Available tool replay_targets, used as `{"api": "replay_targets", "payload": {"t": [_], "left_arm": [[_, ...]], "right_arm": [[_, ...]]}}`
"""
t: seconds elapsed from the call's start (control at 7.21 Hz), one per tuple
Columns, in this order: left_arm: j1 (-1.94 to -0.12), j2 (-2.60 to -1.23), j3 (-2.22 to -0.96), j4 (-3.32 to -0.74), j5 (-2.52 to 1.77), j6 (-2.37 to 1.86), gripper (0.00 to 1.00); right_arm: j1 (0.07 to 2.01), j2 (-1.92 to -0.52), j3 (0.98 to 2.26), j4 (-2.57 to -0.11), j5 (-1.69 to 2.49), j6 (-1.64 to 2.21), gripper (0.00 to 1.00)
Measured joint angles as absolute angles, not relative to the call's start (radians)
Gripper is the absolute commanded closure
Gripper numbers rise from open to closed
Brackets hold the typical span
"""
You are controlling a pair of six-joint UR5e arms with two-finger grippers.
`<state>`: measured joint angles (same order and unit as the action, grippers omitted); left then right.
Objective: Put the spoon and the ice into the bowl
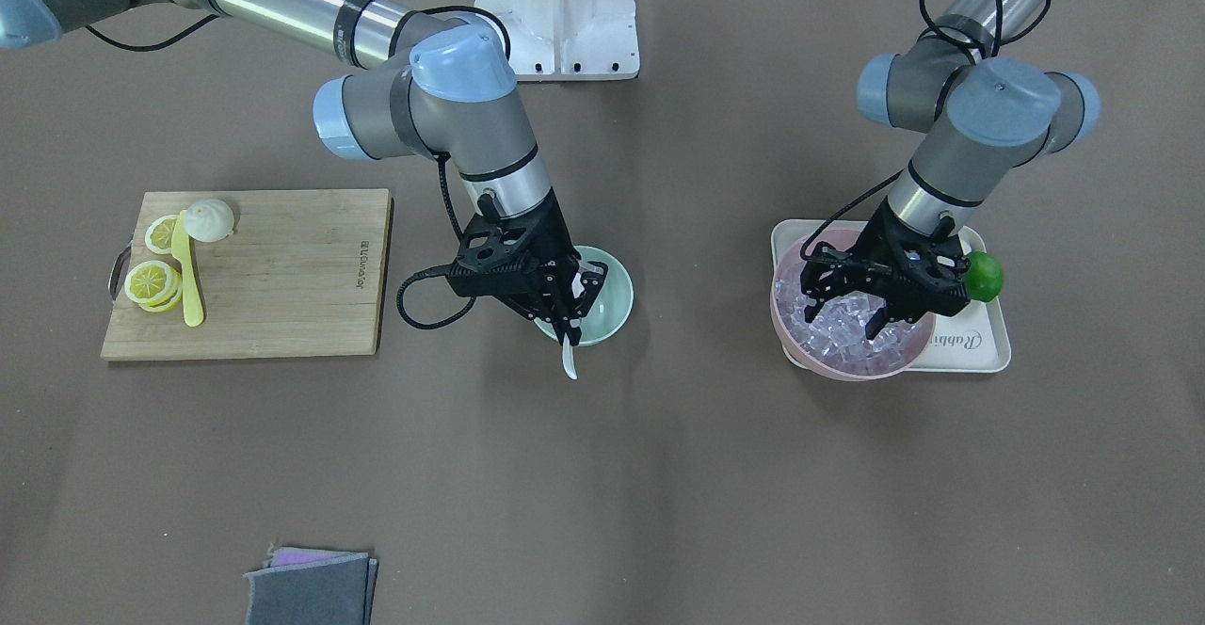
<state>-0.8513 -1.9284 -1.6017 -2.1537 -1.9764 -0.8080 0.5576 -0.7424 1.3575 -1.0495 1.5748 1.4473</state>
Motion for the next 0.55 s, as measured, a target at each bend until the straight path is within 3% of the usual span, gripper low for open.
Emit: {"api": "replay_targets", "payload": {"t": [0.14,0.28,0.55], "left_arm": [[-0.851,-1.930,-1.602,-2.153,-1.978,-0.808,0.19],[-0.851,-1.932,-1.601,-2.153,-1.979,-0.808,0.19],[-0.851,-1.937,-1.600,-2.152,-1.979,-0.808,0.17]], "right_arm": [[0.543,-0.745,1.351,-1.046,1.566,1.448,0.99],[0.531,-0.749,1.350,-1.045,1.563,1.449,0.03],[0.519,-0.750,1.352,-1.047,1.561,1.492,0.00]]}}
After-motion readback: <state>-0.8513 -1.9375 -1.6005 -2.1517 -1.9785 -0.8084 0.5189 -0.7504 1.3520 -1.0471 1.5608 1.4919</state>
